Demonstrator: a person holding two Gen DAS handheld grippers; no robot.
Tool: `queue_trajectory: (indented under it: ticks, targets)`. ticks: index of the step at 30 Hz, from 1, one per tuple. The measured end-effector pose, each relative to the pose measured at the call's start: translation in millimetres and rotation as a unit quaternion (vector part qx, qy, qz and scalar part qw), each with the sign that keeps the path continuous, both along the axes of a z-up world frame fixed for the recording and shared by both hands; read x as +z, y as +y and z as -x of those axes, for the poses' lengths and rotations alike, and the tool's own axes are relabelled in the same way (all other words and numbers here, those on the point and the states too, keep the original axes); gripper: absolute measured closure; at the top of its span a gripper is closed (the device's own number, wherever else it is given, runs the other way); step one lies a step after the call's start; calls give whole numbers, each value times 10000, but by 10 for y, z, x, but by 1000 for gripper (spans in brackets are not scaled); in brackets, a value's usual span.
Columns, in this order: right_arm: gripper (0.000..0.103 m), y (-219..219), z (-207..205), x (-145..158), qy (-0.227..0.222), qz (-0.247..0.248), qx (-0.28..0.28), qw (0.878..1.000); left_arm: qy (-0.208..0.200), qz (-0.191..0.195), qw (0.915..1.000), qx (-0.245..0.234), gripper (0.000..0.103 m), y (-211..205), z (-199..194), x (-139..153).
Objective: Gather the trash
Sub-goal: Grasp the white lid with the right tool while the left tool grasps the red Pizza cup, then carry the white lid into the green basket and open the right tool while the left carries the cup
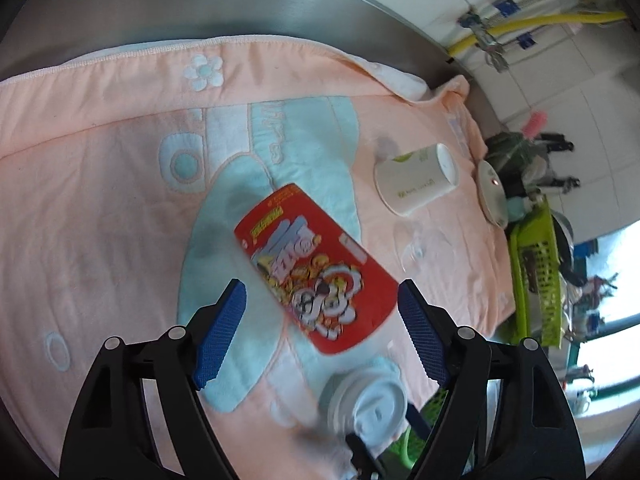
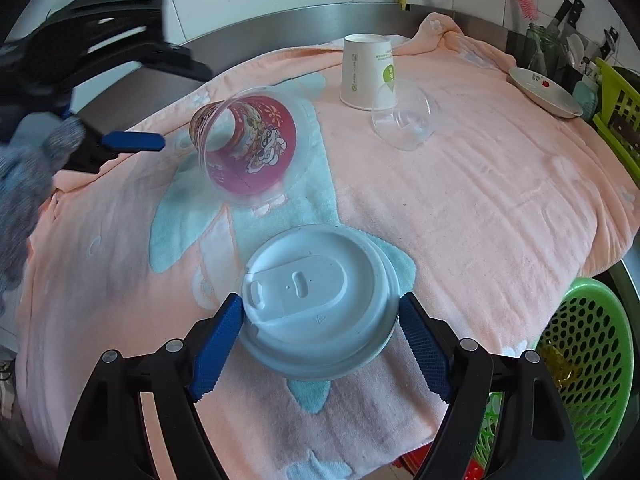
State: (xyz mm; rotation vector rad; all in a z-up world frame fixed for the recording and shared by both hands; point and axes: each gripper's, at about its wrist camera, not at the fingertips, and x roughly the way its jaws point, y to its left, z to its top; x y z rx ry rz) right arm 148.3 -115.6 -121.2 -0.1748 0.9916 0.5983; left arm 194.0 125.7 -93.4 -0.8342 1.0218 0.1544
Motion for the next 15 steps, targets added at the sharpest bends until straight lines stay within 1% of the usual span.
queue_trajectory:
  ticks: [2, 7, 8, 9, 14, 15]
  targets:
    - [26, -29, 15, 13, 0, -31, -8, 10000, 157, 92, 9997, 156, 23, -3, -101, -67]
    - [26, -109, 39, 29, 17, -73, -61, 10000, 569, 287, 9966, 521, 22, -2, -275, -266]
    - [26, -121, 46, 30, 17, -70, -69, 10000, 653, 362, 9953, 610, 19, -8, -299, -319]
    - [26, -140, 55, 33, 25, -86, -82, 9999, 674, 420, 9946, 661, 17, -9, -309, -349]
    - [26, -219, 92, 46, 76, -156, -179, 9997, 664, 460, 9943, 692, 16, -43, -359, -401]
    - [26, -232, 99, 42, 82, -152, -203, 9996, 682, 586, 9937, 675, 16, -41, -371, -432]
